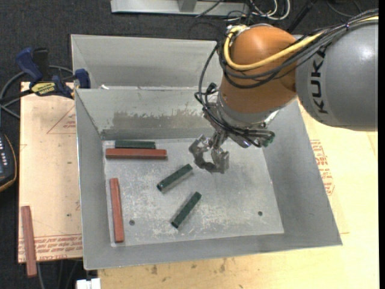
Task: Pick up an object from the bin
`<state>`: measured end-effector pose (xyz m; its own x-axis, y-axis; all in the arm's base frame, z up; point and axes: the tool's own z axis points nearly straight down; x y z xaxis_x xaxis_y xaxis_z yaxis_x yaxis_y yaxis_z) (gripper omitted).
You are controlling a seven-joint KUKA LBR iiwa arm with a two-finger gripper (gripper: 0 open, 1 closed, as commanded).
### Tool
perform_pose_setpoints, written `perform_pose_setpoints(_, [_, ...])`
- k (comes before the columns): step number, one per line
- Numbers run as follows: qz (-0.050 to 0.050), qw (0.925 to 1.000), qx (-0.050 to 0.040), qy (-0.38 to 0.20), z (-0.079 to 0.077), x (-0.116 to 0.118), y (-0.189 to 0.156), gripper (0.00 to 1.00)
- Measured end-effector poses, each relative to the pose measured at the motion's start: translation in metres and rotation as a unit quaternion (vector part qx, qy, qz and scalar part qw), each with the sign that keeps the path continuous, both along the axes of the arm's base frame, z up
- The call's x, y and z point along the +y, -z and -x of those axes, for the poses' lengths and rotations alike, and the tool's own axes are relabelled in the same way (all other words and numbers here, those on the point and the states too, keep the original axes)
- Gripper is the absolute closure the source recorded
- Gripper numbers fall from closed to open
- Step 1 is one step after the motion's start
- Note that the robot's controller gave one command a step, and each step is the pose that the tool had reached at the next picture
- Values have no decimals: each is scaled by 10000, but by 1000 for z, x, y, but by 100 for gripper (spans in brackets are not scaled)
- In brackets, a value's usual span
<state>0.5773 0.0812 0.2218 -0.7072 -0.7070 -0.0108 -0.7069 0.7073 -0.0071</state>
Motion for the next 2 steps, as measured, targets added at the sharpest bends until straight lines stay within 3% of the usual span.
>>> perform_pose_setpoints(1, [2, 10000, 48, -4, 2, 0, 5, 0])
perform_pose_setpoints(2, [7, 9979, 105, -638, 60, 26, 157, 0])
